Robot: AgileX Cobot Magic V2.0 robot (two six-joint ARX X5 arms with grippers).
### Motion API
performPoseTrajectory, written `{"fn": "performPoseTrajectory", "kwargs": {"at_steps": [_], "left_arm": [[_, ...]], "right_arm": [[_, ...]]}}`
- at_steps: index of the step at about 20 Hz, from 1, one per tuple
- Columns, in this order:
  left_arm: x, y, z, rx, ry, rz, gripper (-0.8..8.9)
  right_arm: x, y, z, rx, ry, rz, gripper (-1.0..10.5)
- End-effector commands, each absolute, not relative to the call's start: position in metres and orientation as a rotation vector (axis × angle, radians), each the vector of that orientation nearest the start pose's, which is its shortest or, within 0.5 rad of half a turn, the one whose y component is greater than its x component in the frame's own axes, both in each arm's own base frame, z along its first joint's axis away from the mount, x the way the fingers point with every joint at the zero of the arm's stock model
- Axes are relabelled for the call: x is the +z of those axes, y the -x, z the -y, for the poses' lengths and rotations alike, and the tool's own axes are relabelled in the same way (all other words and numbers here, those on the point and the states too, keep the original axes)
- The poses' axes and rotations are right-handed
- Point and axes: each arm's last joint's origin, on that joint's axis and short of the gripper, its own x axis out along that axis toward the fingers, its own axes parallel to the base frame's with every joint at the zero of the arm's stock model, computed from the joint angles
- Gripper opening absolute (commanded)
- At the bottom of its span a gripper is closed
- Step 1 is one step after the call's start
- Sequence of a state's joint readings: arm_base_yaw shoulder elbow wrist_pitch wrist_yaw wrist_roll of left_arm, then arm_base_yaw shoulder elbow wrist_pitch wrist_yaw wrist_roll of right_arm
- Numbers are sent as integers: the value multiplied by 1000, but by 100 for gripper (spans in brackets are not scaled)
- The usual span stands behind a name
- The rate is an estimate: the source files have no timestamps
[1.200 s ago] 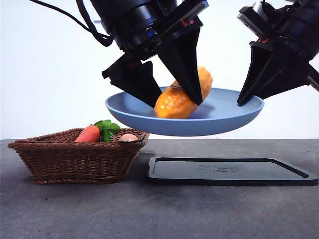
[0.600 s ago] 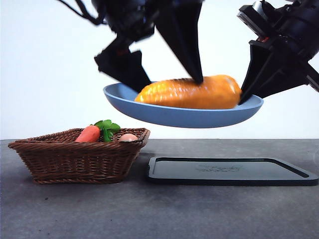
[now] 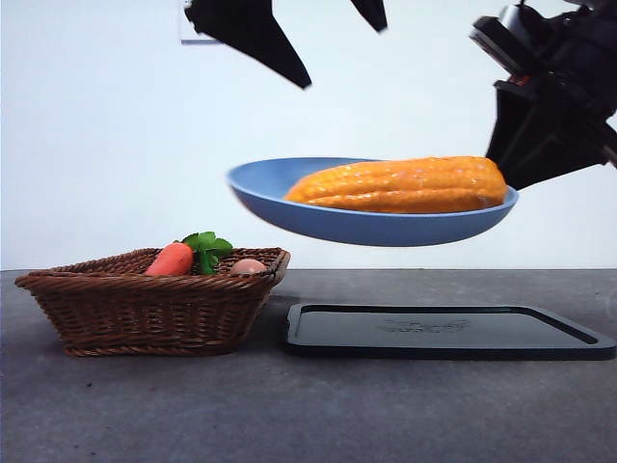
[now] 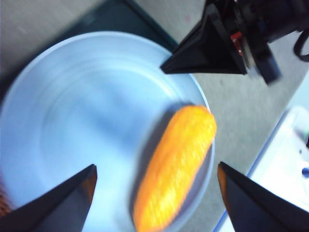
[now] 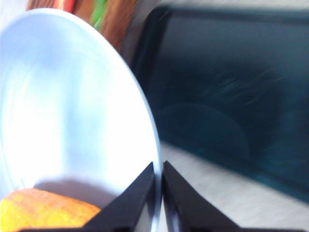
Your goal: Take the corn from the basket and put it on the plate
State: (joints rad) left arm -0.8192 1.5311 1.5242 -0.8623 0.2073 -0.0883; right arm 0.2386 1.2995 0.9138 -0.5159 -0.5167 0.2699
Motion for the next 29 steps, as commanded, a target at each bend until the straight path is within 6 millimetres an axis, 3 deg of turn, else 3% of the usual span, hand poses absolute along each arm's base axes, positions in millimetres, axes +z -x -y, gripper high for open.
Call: {"fn": "performPoseTrajectory", "kwargs": {"at_steps": [1, 8, 15, 22, 27, 29], "left_arm": [[372, -207, 231, -939, -191, -830, 406], [401, -187, 208, -947, -144, -738, 406], [411, -178, 199, -946, -116, -717, 404], [410, -178, 199, -943, -111, -721, 404], [410, -178, 199, -943, -112, -721, 404], [410, -178, 199, -944, -116, -720, 404]], "right_arm": [[247, -258, -66, 541, -400, -989, 2], [208, -298, -32, 402, -479, -1029, 2], [177, -335, -24, 359, -511, -1096, 2], [163, -339, -24, 346, -516, -1134, 5], [163, -338, -24, 347, -513, -1142, 210], [168, -337, -24, 351, -511, -1133, 227]]}}
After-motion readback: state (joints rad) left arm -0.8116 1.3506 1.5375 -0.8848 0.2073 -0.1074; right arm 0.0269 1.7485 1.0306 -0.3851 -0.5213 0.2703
